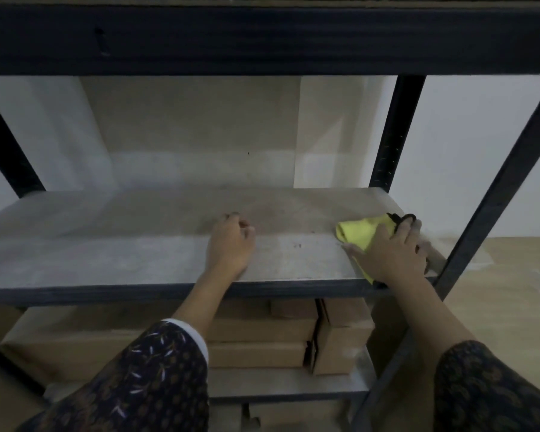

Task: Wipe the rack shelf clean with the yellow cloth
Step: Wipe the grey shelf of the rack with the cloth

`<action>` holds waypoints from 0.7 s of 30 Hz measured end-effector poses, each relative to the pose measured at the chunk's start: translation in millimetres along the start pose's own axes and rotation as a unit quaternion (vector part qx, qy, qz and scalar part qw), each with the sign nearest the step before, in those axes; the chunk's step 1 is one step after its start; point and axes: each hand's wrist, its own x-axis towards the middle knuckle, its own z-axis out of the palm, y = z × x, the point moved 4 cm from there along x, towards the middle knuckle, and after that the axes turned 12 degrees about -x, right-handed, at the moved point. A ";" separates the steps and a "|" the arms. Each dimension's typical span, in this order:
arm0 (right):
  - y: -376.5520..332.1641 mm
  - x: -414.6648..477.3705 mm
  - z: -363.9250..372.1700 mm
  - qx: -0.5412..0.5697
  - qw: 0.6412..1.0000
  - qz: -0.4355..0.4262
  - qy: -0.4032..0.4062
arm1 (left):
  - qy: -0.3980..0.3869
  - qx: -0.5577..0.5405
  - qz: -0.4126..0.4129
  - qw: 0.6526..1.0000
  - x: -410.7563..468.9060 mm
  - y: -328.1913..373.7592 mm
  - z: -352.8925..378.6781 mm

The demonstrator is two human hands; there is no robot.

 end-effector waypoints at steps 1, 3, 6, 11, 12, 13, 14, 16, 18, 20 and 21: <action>-0.2 4.8 3.4 0.009 1.000 -0.010 -0.007 | -0.005 0.031 0.012 0.999 1.4 -5.9 -3.4; -2.2 16.0 7.1 0.015 0.999 -0.026 -0.017 | -0.028 0.072 0.036 0.996 0.4 -11.2 -3.2; -12.5 31.3 6.7 0.005 0.999 -0.047 -0.006 | -0.036 0.075 0.060 0.995 -6.2 -9.5 3.4; -53.4 53.5 2.8 0.011 0.987 -0.157 -0.007 | 0.015 0.079 0.052 0.995 -10.0 -10.3 6.6; -65.4 54.0 2.0 0.017 0.981 -0.193 -0.020 | 0.026 0.077 0.049 0.995 -9.7 -10.3 6.5; -78.9 51.5 1.1 0.027 0.971 -0.234 -0.029 | 0.037 0.074 0.051 0.995 -9.3 -9.8 5.7; -92.5 45.1 -0.7 0.039 0.959 -0.279 -0.029 | 0.046 0.068 0.052 0.995 -8.5 -10.0 4.7; -112.7 25.0 -5.0 0.080 0.930 -0.359 -0.012 | 0.069 0.045 0.047 0.996 -7.3 -12.6 0.3; -117.4 3.1 -9.8 0.129 0.900 -0.416 -0.001 | 0.101 0.016 0.035 0.994 -6.9 -15.2 -7.5; -108.9 -11.9 -14.5 0.193 0.875 -0.444 -0.023 | 0.127 -0.004 0.024 0.992 -6.7 -16.5 -14.5; -101.8 -16.9 -16.0 0.226 0.866 -0.443 -0.046 | 0.129 -0.010 0.020 0.991 -7.4 -16.4 -16.1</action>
